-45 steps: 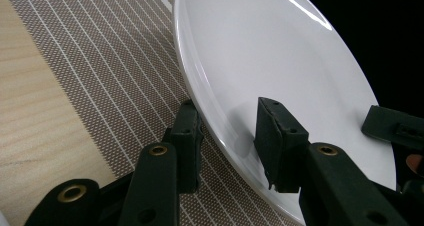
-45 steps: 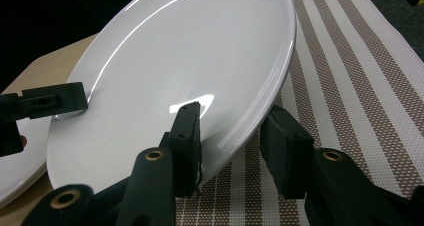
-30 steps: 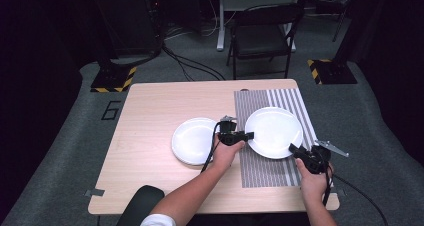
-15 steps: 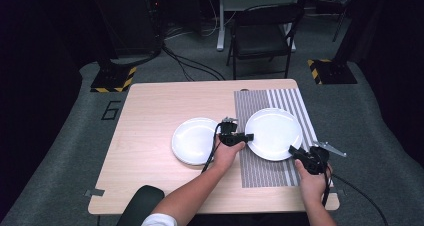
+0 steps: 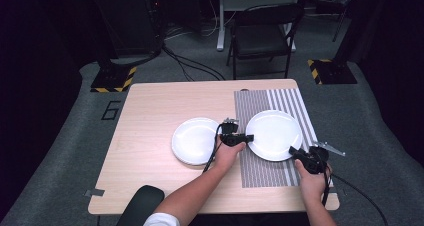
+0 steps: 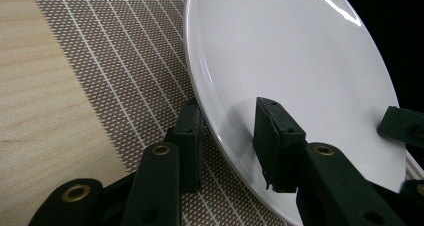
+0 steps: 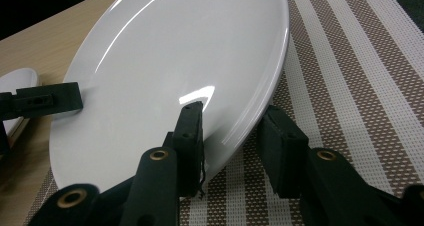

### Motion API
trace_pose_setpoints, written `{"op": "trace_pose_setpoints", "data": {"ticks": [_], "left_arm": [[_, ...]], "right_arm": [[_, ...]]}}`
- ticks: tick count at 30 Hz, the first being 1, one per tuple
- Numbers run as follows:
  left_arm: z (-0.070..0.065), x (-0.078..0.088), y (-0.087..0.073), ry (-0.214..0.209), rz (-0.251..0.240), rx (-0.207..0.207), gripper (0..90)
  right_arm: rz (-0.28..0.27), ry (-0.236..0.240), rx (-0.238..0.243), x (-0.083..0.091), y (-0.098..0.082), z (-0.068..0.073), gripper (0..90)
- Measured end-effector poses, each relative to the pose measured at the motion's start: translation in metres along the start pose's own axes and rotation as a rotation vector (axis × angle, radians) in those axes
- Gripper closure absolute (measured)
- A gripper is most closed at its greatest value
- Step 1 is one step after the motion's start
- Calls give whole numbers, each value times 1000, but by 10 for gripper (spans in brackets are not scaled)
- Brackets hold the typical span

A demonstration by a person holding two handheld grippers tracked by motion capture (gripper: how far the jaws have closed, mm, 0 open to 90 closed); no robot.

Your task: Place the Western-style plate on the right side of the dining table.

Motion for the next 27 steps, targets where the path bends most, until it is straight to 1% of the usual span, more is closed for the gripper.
{"op": "trace_pose_setpoints", "data": {"ticks": [1,4,6,7,10,11,15,20,27], "left_arm": [[0,-1,0,3,3,-5,650],[0,-2,0,0,5,-1,651],[0,-4,1,-1,3,4,651],[1,-5,1,4,6,-2,650],[2,-5,2,14,9,-1,658],[3,-6,3,23,10,4,660],[5,-9,3,22,13,8,665],[5,-12,3,22,17,18,676],[4,-14,5,33,14,21,682]], "right_arm": [[-1,-1,2,0,0,0,632],[3,-6,-9,0,0,-1,632],[1,-13,-7,0,1,-2,632],[2,-16,-6,0,1,-2,631],[4,-19,5,-2,2,-4,632],[5,-21,-3,-3,2,-4,632],[5,-21,2,-4,3,-5,633],[13,-41,-1,-9,5,-9,632],[16,-40,-8,-12,6,-11,630]]}}
Point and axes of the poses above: each handheld gripper's, and its own axes: x roughly backward along the jaws, y roughly out of its top, z roughly to its left, the point moved 1 cm from there along -x, roughly forward along the jaws, and after that the axes turned 14 degrees about z, right-handed, at the moved point
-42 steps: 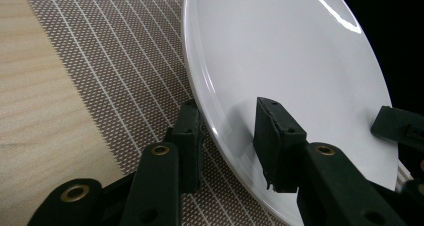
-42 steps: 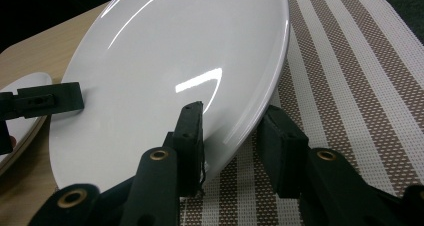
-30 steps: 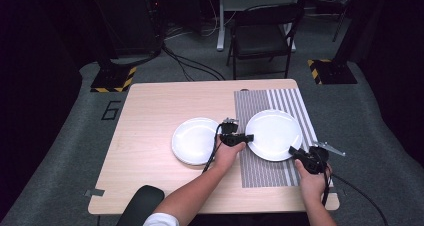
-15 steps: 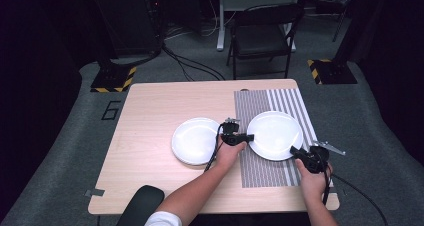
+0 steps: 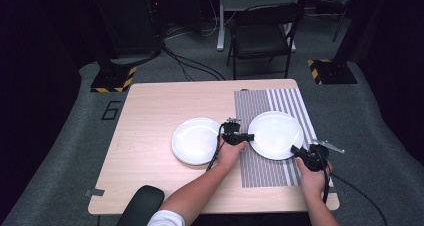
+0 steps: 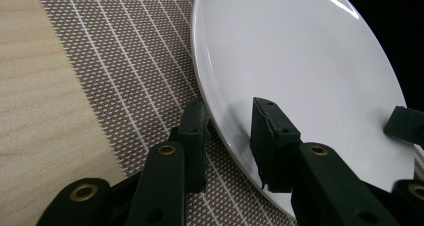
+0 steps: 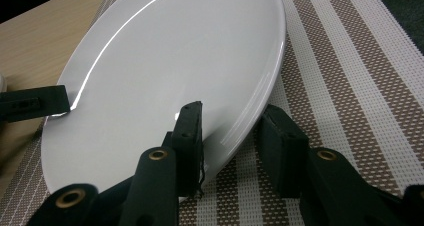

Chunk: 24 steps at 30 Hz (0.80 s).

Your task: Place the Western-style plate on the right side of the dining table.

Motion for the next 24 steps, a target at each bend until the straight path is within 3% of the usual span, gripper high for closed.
{"op": "trace_pose_setpoints", "data": {"ticks": [7,9,24], "left_arm": [[0,0,0,-1,-1,4,680],[0,0,0,-4,-3,12,675],[1,0,0,-14,-2,3,672]], "right_arm": [[13,-9,-15,-4,1,-2,609],[22,0,-39,-5,1,-4,599],[11,4,-26,-6,0,-6,595]]}}
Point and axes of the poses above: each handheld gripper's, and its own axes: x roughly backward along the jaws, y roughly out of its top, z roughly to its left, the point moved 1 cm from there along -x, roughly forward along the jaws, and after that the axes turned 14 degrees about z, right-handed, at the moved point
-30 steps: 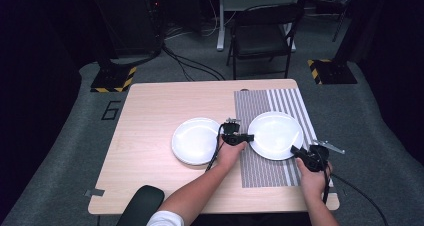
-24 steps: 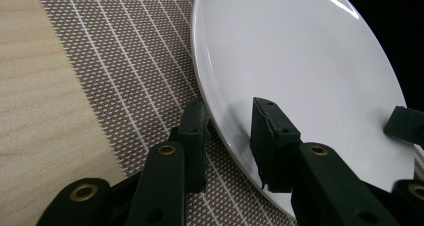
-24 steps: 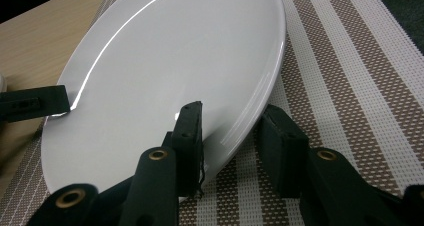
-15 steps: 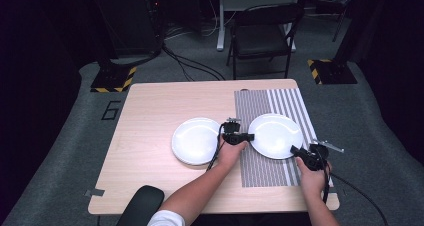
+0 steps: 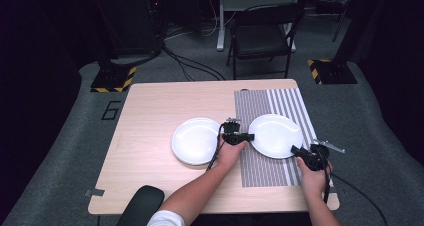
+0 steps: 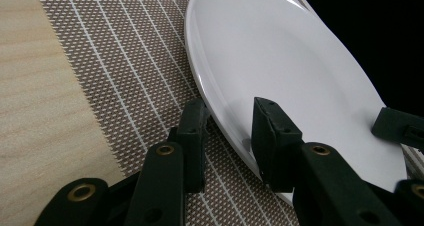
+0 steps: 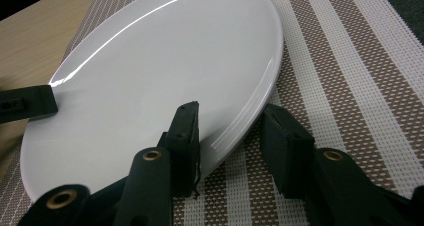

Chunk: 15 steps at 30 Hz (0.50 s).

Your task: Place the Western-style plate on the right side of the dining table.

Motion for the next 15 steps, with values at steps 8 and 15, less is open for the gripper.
{"op": "trace_pose_setpoints", "data": {"ticks": [8,15], "left_arm": [[1,2,0,4,0,2,633],[6,10,-1,5,-28,10,589]], "right_arm": [[14,-6,13,3,-3,2,576],[3,24,8,10,-3,2,580]]}}
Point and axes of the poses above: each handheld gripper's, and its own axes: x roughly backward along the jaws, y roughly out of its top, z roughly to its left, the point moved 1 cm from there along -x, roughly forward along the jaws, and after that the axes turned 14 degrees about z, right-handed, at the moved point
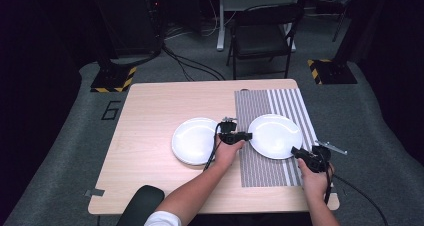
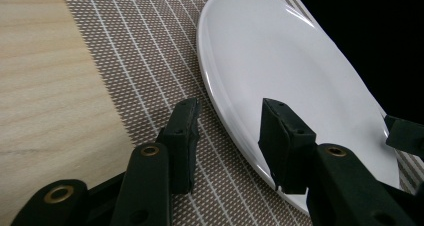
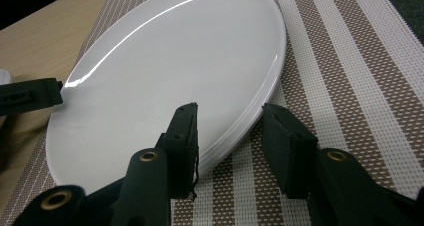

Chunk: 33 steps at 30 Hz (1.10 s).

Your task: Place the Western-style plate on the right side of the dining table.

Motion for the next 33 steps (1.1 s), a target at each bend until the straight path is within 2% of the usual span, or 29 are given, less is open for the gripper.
{"op": "trace_pose_setpoints", "data": {"ticks": [4,6,12,13,17,20,21,23,28,31,33], "left_arm": [[2,7,-1,-4,-10,2,579],[3,12,-1,-2,-8,-12,566],[8,23,-1,1,-32,-10,503],[11,28,-1,-3,-46,2,498],[17,36,-3,9,-46,1,477],[25,47,-5,27,-54,-4,462],[25,47,-5,27,-54,-4,461],[30,57,-7,39,-61,-3,460],[42,78,-13,70,-101,38,448],[49,93,-19,94,-118,39,436],[52,99,-21,98,-124,42,436]], "right_arm": [[6,-4,3,1,0,2,571],[1,-7,17,2,1,3,559],[-33,11,49,11,4,13,540],[-45,16,85,11,6,21,527],[-39,40,131,7,7,35,506],[-34,74,204,3,9,56,482],[-34,74,204,3,9,56,482],[-35,100,233,1,9,66,482],[-10,121,300,-5,7,86,477],[6,151,306,-8,6,94,469],[12,150,312,-8,6,95,467]]}}
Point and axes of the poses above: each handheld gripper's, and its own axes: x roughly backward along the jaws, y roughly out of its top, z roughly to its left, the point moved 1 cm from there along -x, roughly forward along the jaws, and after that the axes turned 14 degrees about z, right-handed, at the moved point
